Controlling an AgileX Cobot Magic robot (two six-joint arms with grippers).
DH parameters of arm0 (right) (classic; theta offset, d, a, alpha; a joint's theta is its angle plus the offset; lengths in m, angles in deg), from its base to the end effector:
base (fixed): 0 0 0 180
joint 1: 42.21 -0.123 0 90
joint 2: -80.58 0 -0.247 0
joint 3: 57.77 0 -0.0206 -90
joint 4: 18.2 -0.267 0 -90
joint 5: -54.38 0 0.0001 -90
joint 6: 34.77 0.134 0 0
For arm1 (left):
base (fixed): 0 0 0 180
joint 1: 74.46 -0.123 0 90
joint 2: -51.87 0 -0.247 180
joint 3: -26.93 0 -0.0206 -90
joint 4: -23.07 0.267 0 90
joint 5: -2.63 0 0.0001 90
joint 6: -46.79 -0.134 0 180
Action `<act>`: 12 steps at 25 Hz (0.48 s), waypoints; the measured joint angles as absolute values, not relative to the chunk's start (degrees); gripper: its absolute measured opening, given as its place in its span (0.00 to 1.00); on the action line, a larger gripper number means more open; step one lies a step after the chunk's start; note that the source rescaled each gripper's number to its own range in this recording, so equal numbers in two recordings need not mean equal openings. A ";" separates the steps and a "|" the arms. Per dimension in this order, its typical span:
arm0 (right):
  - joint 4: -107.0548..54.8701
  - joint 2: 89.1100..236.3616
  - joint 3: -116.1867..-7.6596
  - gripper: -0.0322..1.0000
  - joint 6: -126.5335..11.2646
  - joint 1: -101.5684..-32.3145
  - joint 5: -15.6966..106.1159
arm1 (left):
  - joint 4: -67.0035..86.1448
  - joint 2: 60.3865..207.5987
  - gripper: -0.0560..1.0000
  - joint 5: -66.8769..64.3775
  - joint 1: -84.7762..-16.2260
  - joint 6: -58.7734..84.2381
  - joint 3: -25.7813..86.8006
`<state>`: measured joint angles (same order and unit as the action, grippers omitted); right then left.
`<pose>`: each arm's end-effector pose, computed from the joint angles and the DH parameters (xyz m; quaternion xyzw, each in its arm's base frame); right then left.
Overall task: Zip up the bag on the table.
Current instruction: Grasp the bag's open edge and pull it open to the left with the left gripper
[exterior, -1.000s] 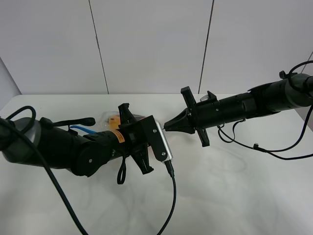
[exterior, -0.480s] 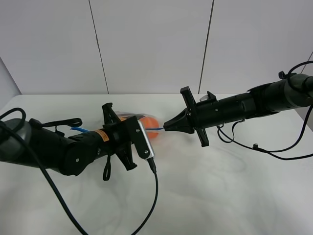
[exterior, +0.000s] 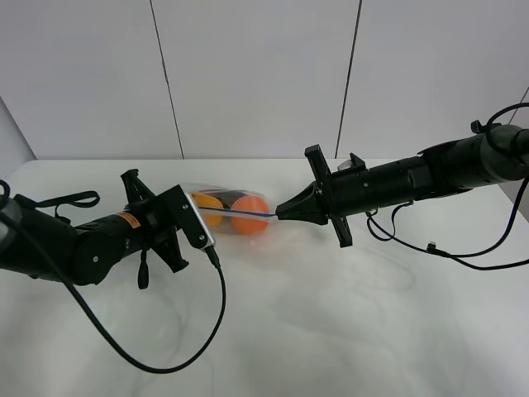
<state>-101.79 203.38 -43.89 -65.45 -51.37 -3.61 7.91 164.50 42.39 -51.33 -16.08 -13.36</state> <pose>0.3487 0.1707 0.0902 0.1453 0.8392 0.5241 0.0027 0.3357 -0.1190 0.0685 0.4684 0.6945 0.1993 0.5085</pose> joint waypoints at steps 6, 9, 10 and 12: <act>-102.14 203.38 -43.89 0.03 -65.45 -51.56 -3.78 | 8.39 164.50 0.05 42.39 -57.23 -16.22 -13.36; -102.27 203.38 -43.90 0.03 -65.45 -51.56 -3.83 | 8.81 164.50 0.05 42.39 -59.50 -16.22 -13.36; -102.27 203.38 -43.95 0.03 -65.45 -51.56 -3.83 | 8.81 164.50 0.05 42.39 -60.13 -16.22 -13.36; -102.27 203.38 -44.01 0.03 -65.45 -51.56 -3.83 | 8.81 164.50 0.05 42.33 -61.56 -15.63 -13.36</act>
